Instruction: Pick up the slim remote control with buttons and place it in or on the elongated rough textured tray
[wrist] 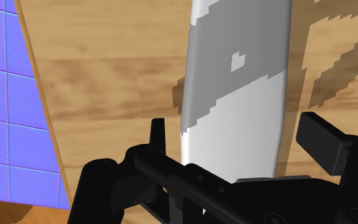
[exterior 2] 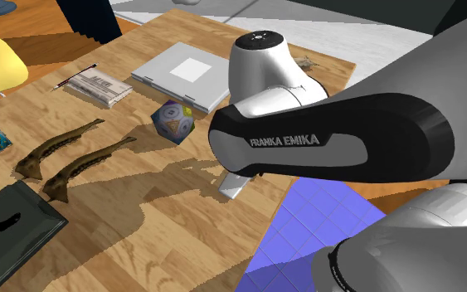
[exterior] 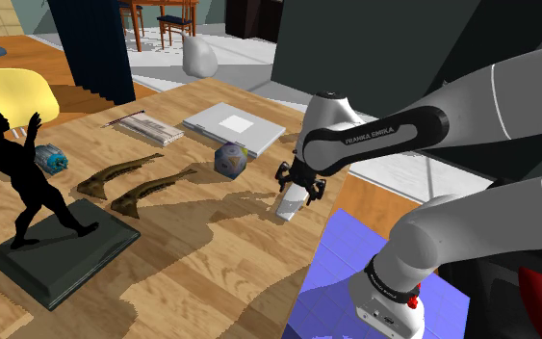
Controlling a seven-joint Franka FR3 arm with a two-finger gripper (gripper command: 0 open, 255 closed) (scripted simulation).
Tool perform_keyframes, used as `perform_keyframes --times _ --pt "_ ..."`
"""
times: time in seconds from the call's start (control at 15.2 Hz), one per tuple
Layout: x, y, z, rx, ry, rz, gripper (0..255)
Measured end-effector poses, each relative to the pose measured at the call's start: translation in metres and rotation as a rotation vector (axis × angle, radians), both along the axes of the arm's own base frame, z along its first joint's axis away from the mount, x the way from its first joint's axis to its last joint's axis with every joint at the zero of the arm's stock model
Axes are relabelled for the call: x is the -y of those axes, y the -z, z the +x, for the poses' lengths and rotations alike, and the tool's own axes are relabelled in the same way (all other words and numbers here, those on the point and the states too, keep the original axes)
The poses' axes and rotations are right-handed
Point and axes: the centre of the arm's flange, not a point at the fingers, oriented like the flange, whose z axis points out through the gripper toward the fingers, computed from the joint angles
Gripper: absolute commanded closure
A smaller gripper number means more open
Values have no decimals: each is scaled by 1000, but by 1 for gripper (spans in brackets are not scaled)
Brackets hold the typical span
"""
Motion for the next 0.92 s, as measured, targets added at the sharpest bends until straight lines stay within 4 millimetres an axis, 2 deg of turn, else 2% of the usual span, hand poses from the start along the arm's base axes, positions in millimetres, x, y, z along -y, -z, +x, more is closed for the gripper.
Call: perform_keyframes --times 0.26,0.33,0.92 --pt "0 1 0 0 0 0 0" --pt "0 1 0 0 0 0 255" --pt "0 1 0 0 0 0 255"
